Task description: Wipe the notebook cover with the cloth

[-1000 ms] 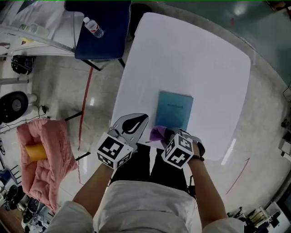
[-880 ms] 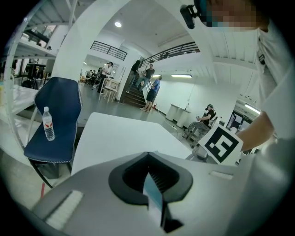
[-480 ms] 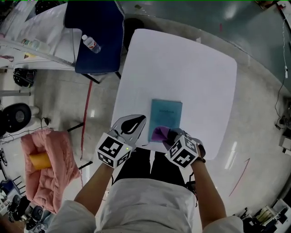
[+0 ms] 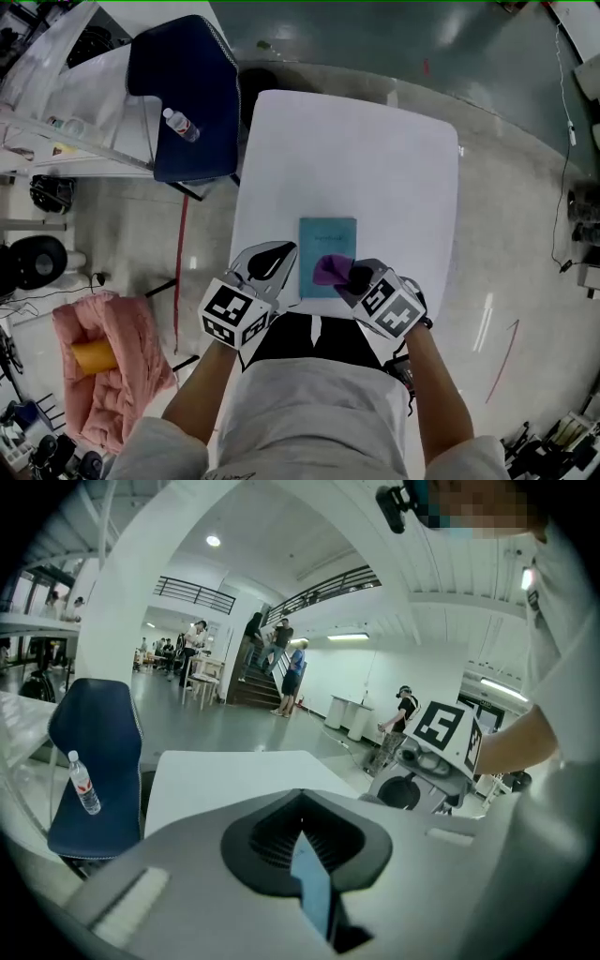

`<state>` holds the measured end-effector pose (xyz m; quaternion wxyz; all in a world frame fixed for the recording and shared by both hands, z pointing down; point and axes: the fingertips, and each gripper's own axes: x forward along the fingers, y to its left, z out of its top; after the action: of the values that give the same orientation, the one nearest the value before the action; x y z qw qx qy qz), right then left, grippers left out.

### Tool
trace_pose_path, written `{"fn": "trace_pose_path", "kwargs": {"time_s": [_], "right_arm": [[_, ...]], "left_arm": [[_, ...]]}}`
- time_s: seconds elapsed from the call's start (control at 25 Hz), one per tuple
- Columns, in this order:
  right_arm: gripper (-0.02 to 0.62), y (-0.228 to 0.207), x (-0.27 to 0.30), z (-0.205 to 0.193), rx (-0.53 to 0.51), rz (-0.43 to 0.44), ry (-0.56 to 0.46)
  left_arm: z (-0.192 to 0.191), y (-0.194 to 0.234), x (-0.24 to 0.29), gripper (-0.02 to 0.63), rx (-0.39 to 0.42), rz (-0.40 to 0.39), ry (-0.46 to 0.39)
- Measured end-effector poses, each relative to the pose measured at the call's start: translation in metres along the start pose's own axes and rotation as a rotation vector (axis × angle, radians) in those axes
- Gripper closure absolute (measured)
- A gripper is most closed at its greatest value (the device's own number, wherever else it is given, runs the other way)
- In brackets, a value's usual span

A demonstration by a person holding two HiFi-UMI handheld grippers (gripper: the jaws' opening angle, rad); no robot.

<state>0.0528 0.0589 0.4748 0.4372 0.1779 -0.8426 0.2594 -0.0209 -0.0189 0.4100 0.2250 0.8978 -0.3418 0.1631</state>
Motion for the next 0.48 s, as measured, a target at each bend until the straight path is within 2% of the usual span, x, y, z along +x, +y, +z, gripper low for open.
{"fn": "trace_pose_path", "kwargs": {"time_s": [0.16, 0.48], "right_arm": [[0.485, -0.006, -0.021, 0.011, 0.044, -0.019, -0.064], [0.485, 0.001, -0.047, 0.022, 0.083, -0.024, -0.147]], "left_arm": [[0.015, -0.012, 0.0, 0.606, -0.009, -0.006, -0.014], [0.029, -0.029, -0.01, 0.606, 0.038, -0.018, -0.015]]}}
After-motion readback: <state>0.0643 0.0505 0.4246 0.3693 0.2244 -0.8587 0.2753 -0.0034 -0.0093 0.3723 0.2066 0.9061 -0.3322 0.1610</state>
